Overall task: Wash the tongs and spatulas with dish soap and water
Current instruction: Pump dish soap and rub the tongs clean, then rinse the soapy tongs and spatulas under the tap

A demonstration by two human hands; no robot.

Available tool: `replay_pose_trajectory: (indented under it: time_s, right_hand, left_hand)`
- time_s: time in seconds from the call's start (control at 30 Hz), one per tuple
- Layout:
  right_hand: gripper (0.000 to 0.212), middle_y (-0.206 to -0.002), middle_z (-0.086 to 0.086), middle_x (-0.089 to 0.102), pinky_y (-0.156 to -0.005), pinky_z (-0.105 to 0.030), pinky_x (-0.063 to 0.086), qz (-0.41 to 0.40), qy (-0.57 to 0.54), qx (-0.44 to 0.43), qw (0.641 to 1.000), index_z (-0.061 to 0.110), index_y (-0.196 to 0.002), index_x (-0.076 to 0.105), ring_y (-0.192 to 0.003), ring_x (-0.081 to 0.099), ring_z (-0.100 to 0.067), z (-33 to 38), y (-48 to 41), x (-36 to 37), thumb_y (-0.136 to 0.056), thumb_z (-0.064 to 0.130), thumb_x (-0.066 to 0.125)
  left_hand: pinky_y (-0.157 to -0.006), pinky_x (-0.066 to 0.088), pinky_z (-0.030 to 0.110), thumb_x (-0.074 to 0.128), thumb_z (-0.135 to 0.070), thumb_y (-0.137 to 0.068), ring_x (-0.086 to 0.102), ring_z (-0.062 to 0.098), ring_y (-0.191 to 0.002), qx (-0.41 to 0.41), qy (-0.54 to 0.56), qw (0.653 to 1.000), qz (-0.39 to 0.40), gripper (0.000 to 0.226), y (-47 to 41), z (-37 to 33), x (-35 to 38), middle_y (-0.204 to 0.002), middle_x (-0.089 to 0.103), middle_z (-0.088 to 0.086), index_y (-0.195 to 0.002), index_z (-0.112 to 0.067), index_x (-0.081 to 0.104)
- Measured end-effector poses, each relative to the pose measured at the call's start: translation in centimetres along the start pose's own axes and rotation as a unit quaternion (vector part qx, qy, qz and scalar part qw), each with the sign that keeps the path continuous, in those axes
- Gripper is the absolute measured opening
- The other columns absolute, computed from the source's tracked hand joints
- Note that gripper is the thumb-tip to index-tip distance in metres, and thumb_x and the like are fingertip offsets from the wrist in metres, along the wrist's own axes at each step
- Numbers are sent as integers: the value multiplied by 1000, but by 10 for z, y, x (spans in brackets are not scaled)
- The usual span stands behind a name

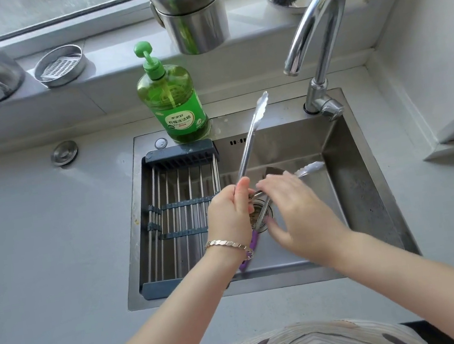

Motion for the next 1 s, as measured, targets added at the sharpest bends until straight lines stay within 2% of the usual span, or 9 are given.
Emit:
replay_pose_trajectory:
  time_s: [0.1,0.17,0.3,0.37,0.47,0.6,0.67,0.8,1.0]
  right_hand:
    - [56,-120,-16,60,-110,-38,27,28,-15,-49,998,-4,-124,52,-118,52,-30,17,5,9,-75,22,52]
    - [51,-121,-15,61,-109,-38,31,52,5,-50,997,-3,-122,55,-118,55,-29,0,5,11,-75,18,57]
    - [35,-131,-5,55,-104,-8,17,108,-85,119,983,6,-124,57,-129,43,-16,-78,17,12,-89,9,56]
    - [27,-121,-4,61,-94,-8,27,112,-137,232,956,9,-116,63,-115,52,-15,-123,26,8,-90,10,55]
    - [17,-97,-10,68,-72,-15,47,42,-249,361,898,7,-101,66,-81,64,-13,-175,25,-11,-92,7,52]
    - [18,-72,-7,62,-39,-10,43,-33,-342,490,801,8,-86,61,-44,55,-5,-224,12,-26,-93,22,52]
    - [28,-68,-7,59,-37,-13,43,-22,-354,533,768,7,-85,59,-50,52,-13,-236,0,-23,-91,34,54]
    - [43,-72,-12,59,-48,-21,46,21,-325,561,761,3,-96,54,-56,56,-18,-249,-35,-6,-88,46,54]
    - [30,-73,-14,55,-49,-24,46,44,-270,591,759,4,-106,48,-51,53,-20,-265,-61,13,-97,31,38]
  left_hand:
    - [-47,33,14,41,-30,-97,42,2,-43,-6,-11,1000,13,46,-2,-1,6,-48,46,-6,-54,-16,49]
    - [-54,41,19,41,-33,-97,46,7,-47,-27,-46,998,32,46,-7,5,7,-51,50,-5,-64,-7,59]
    - [-70,52,35,38,-39,-96,57,20,-58,-80,-136,986,60,50,-22,24,2,-63,65,4,-82,0,66]
    - [-67,51,33,37,-40,-96,55,23,-60,-103,-208,967,110,51,-32,33,7,-75,69,12,-83,0,66]
    - [-54,39,23,39,-35,-96,44,18,-49,-142,-257,935,196,44,-41,37,22,-58,54,7,-67,-11,62]
    - [-45,28,18,48,-26,-92,34,13,-42,-144,-229,940,207,35,-56,20,39,-47,39,1,-61,-15,58]
    - [-49,34,19,48,-25,-91,40,17,-46,-136,-207,947,205,32,-63,12,49,-55,52,6,-64,-12,61]
    - [-49,35,21,46,-27,-93,39,14,-44,-122,-163,961,185,38,-77,-2,61,-92,72,19,-58,-16,57]
    - [-32,26,9,45,-29,-94,39,-2,-24,-110,-150,967,175,34,-94,-13,68,-74,67,-5,-71,-9,61]
Point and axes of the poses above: each hand's wrist, its own y-axis away from the middle knuckle, its own x-axis out of the palm, z = x × y, the point moved 10 cm from there along -y, towards the middle knuckle
